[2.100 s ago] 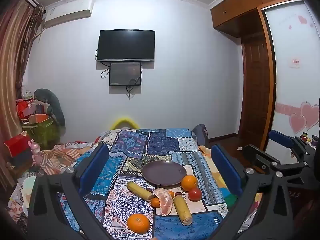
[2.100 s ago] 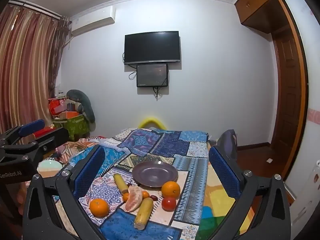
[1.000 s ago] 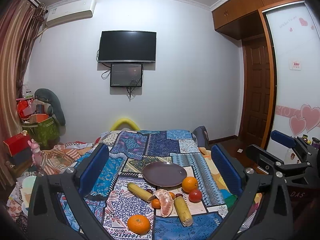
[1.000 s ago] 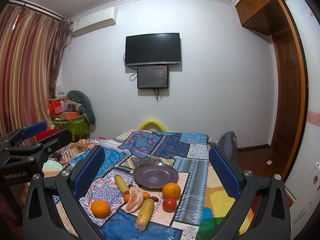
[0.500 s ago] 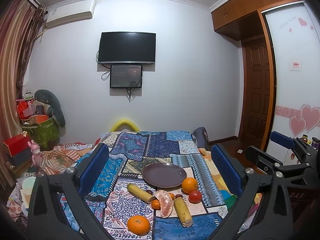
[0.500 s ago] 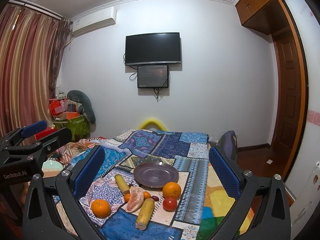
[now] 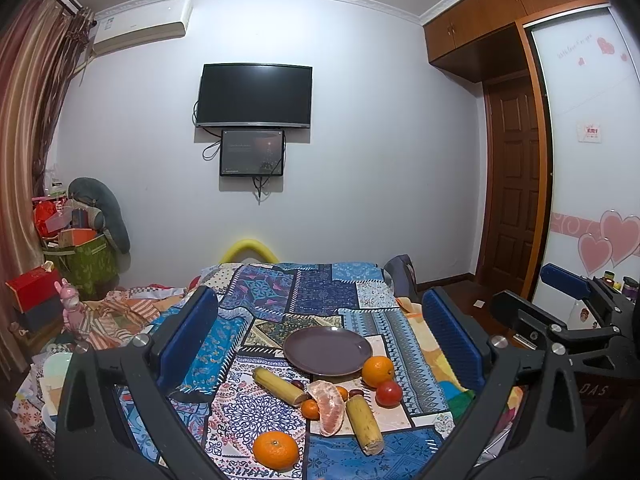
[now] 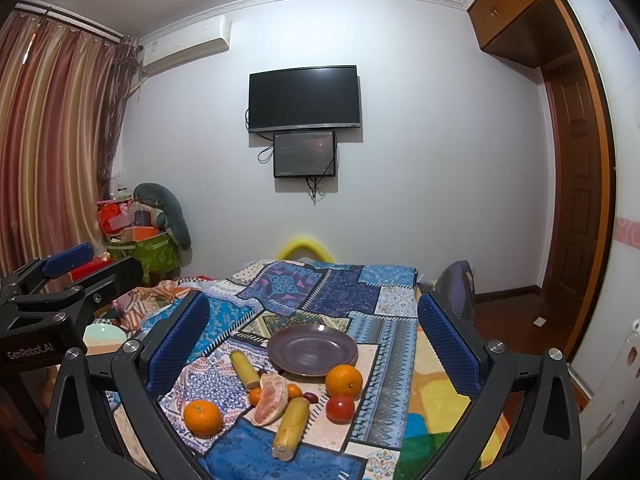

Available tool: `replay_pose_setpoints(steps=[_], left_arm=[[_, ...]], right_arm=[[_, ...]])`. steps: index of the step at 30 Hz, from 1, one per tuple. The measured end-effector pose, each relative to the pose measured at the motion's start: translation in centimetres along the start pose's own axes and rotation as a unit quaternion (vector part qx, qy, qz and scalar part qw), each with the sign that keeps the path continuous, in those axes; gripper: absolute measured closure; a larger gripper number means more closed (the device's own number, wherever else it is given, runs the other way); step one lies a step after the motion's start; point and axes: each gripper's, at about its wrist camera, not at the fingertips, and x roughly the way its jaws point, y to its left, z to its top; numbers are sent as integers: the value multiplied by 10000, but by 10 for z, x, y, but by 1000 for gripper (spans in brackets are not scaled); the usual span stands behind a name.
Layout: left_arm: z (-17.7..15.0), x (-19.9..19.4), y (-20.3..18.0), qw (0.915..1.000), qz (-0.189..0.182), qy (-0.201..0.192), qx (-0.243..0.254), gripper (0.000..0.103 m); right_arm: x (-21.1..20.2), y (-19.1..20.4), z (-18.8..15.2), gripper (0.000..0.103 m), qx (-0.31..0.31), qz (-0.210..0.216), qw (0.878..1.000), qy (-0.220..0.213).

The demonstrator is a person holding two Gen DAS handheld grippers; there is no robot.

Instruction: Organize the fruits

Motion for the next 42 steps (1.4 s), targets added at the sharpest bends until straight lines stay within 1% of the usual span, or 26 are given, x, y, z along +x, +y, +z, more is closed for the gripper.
replay_pose_setpoints(steps=[19, 25, 28, 32, 35, 36, 39, 42], left_arm=[[0, 1, 2, 10000, 0, 10, -20, 0], [-2, 8, 6, 10000, 5, 72, -52, 0], [-5, 14, 9, 9999, 41, 149, -39, 0], [-12, 30, 18, 9991, 48, 421, -84, 0], [-19, 42, 25, 9978, 75, 640, -130, 0], [-21, 45, 28, 9975, 82, 692, -130, 1], [-29, 56, 34, 9961, 169, 867, -54, 8], [-37, 69, 39, 9936, 173, 1113, -23, 19]], right_arm=[[0, -2, 1, 0, 11, -18, 10000, -39], [3, -2, 0, 0, -5, -48, 10000, -7], [9, -4, -3, 0, 23, -45, 9999, 90], [18, -6, -10, 0, 58, -9, 9997, 233], [28, -6, -18, 0, 22, -38, 9991, 427], [30, -6, -20, 0, 12, -41, 9989, 468], [39, -5, -27, 5, -37, -21, 9979, 649], [48, -6, -34, 11, -30, 37, 9963, 861]])
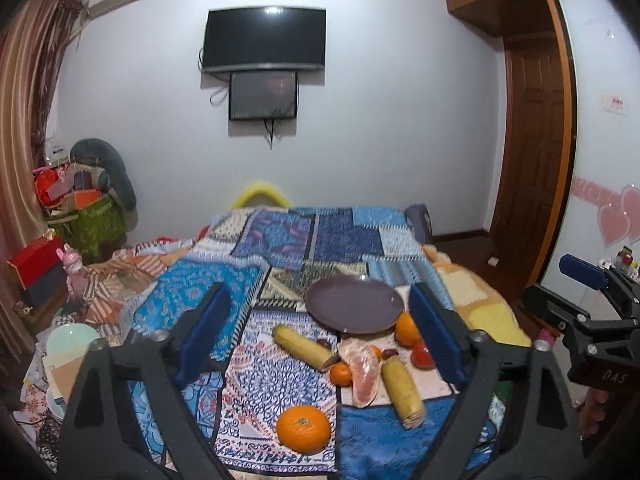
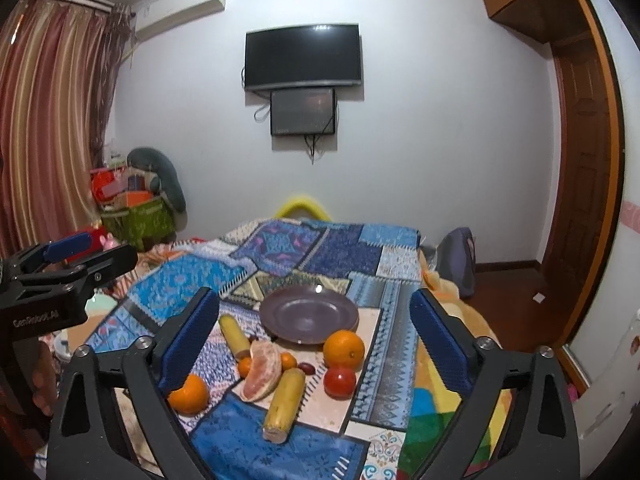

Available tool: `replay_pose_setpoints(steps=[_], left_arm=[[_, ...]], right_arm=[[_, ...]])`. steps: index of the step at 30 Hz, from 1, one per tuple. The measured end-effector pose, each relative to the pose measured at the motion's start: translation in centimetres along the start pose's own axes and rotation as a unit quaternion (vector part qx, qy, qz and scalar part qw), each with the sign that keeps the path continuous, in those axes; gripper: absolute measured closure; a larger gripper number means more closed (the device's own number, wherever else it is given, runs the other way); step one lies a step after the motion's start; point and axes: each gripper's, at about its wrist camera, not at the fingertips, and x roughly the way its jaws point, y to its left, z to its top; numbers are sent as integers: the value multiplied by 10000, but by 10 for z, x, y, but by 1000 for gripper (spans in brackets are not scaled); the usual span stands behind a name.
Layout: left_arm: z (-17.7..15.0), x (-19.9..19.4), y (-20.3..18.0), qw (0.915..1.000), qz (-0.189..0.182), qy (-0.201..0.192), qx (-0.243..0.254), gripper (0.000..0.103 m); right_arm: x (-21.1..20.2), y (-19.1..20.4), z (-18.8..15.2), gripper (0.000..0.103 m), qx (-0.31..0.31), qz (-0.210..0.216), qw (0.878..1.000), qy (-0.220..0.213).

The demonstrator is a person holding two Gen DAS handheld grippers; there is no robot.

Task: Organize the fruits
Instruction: 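Grasp the large orange with the left gripper while the right gripper grasps a yellow corn cob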

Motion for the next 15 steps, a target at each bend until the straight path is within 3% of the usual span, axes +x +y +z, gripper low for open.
replay_pose_setpoints(steps=[2, 6, 15], left_arm=[[-4, 10, 3, 9998, -49, 186, -10, 24], [-16, 31, 10, 9980, -24, 635, 36, 46], [-45, 72, 21, 9897, -135, 1427, -2, 51]], right_arm=[[6, -1, -3, 16, 26, 71, 9999, 140], [22, -1, -12, 25, 54, 178, 9987, 479], [61, -3, -35, 38, 210, 485, 9899, 1317]])
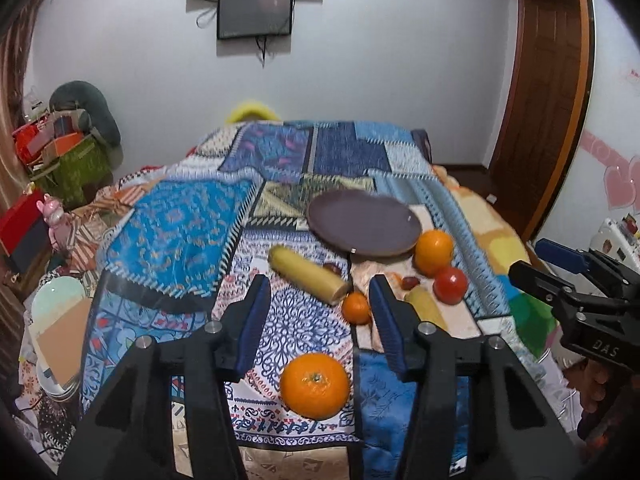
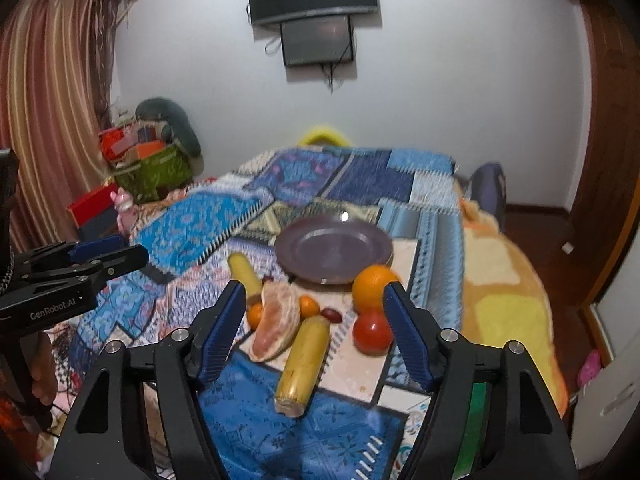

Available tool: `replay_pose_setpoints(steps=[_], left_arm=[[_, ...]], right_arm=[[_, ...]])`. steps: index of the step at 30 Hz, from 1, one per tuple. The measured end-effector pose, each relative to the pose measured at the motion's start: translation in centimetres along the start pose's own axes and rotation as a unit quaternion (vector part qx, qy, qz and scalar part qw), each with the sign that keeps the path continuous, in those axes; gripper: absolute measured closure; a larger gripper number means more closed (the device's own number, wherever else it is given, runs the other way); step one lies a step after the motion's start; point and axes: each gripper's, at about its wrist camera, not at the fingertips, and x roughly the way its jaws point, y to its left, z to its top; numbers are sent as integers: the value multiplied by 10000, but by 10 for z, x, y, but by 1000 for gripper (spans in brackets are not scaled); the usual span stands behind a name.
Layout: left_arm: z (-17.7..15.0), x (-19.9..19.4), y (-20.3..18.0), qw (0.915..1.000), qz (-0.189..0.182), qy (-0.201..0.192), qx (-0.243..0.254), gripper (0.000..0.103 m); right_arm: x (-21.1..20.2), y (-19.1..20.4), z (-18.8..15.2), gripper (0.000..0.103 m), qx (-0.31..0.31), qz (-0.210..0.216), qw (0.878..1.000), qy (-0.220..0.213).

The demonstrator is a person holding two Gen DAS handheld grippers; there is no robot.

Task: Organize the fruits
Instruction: 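Grasp the large orange with the left gripper while the right gripper grasps a yellow corn cob, then carry the orange with the left gripper while the right gripper carries the corn cob to the purple plate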

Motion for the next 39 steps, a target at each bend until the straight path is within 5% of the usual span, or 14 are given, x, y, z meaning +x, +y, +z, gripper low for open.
replay_pose_setpoints(steps=[7, 24, 39], left_arm=[[-14, 34, 6, 9985, -95, 534, -16, 51], [-53, 98, 12, 9867, -337, 1561, -312, 46], [-60, 110, 9, 9855, -403, 1610, -342, 44]], right_arm=[[39, -5, -15, 46, 158, 203, 9970, 726], [104, -1, -34, 56, 83, 337, 9861, 1623], [129, -5, -43, 59, 109, 315, 9821, 1855]])
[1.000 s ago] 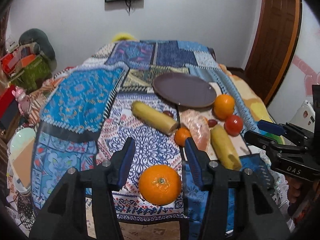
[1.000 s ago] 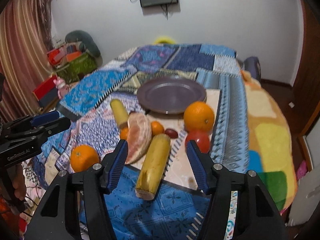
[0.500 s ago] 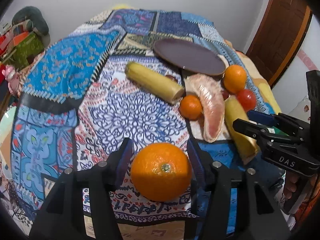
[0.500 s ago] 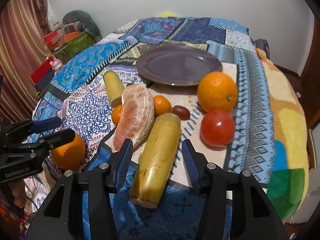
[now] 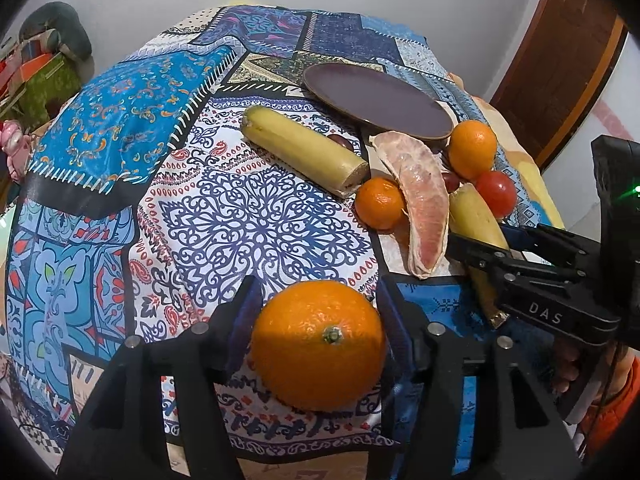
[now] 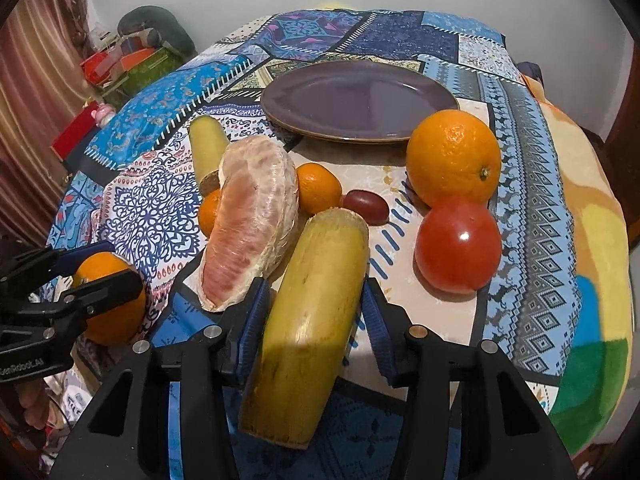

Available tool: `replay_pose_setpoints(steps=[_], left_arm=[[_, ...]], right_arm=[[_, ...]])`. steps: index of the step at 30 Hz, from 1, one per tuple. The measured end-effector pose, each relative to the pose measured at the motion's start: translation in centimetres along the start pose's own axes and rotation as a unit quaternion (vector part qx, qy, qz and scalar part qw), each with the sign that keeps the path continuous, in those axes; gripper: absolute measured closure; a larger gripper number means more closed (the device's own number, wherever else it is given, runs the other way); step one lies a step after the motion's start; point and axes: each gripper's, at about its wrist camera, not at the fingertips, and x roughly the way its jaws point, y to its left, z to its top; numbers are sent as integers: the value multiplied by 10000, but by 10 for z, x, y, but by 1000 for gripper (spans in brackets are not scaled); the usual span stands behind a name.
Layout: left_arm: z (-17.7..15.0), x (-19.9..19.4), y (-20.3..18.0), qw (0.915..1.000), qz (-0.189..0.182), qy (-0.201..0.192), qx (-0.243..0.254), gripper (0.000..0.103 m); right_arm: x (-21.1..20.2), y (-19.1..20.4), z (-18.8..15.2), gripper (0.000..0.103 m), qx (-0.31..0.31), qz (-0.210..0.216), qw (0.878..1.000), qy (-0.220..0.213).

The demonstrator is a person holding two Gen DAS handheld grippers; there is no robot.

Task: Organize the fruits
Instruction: 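Carry the orange with the left gripper while the right gripper carries the corn cob to the purple plate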

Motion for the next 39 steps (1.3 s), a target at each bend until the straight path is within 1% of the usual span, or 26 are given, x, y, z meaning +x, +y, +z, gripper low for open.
replay_pose_setpoints(steps=[4, 8, 11, 13, 21, 31, 36, 39], left_arm=[[-1, 3, -2, 9998, 119, 61, 130, 41], [-2, 7, -3, 9996, 186, 55, 203, 41], [-2, 7, -4, 9995, 212, 25, 245, 41], [-3, 5, -5, 9993, 234, -10, 296, 42], [-5, -5, -5, 9995, 217, -88, 232, 42], [14, -27, -5, 9979, 346, -510, 182, 43], [30, -37, -7, 9962, 349, -779, 185, 43], [40, -41, -9, 9947, 411, -920, 216, 43]], right_arm=[[0, -2, 0, 60, 30, 38, 10000, -30], [0, -2, 0, 61, 87, 83, 9999, -44], [-3, -3, -1, 67, 117, 92, 9999, -55], [-5, -3, -2, 68, 123, 97, 9999, -53], [-14, -1, -3, 68, 80, 101, 9998, -156], [-35, -2, 5, 69, 54, 91, 9988, -480], [-50, -6, 13, 69, 34, 23, 9974, -726], [-57, -9, 20, 69, 25, -34, 9964, -851]])
